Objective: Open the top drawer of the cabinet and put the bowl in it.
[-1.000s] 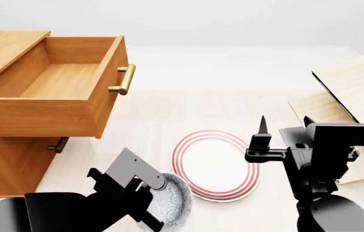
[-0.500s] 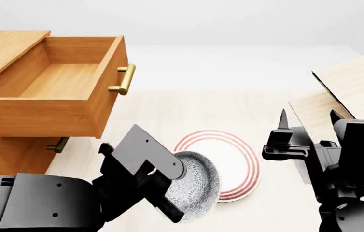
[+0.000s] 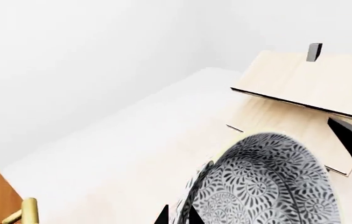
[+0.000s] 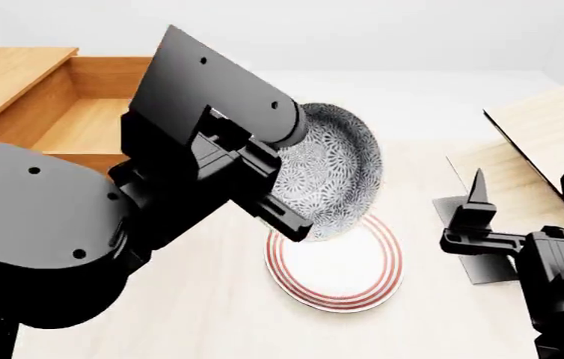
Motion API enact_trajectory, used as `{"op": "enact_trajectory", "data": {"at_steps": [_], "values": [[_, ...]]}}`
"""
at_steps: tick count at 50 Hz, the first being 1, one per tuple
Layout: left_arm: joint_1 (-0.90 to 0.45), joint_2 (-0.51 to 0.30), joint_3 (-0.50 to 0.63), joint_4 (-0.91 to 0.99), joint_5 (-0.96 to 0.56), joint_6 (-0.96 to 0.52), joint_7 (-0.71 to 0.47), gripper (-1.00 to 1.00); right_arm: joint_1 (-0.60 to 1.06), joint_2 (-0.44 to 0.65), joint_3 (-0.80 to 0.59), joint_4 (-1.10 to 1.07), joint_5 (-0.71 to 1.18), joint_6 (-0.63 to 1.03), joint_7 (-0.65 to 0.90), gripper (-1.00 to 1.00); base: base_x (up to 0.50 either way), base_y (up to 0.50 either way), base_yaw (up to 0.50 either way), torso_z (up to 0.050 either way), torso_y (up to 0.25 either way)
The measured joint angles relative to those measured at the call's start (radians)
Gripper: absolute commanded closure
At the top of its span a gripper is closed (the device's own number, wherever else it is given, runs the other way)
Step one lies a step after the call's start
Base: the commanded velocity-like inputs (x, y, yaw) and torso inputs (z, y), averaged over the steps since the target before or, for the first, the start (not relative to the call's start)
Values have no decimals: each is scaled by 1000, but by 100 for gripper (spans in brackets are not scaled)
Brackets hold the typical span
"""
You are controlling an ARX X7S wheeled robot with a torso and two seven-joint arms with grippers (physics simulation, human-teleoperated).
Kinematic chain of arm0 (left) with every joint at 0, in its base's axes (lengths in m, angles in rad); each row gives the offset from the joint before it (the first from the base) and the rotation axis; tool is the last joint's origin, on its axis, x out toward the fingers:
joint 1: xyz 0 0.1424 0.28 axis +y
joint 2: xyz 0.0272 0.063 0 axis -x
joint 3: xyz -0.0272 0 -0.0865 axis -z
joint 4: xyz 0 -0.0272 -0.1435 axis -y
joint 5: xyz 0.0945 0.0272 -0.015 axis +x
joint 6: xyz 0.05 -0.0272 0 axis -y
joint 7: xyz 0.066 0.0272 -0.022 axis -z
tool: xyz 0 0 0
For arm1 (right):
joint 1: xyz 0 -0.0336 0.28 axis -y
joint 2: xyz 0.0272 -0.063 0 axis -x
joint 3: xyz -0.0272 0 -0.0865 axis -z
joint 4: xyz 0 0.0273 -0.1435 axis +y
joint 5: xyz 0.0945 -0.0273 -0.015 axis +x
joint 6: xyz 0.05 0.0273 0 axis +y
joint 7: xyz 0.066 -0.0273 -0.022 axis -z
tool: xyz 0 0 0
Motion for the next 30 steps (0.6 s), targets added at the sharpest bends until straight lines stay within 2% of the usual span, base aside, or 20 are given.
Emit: {"op": "enact_trajectory", "data": {"at_steps": [14,30], "values": [[-205,16,-28,-202,81,67,-13,100,-23,3,9,-1,1,-19,-3,-100,0,0,0,0,0],[-340,1,-17,-500,363,206,101,100,-32,2,0,9,-6,-38,-5,-100,0,0,0,0,0]]}}
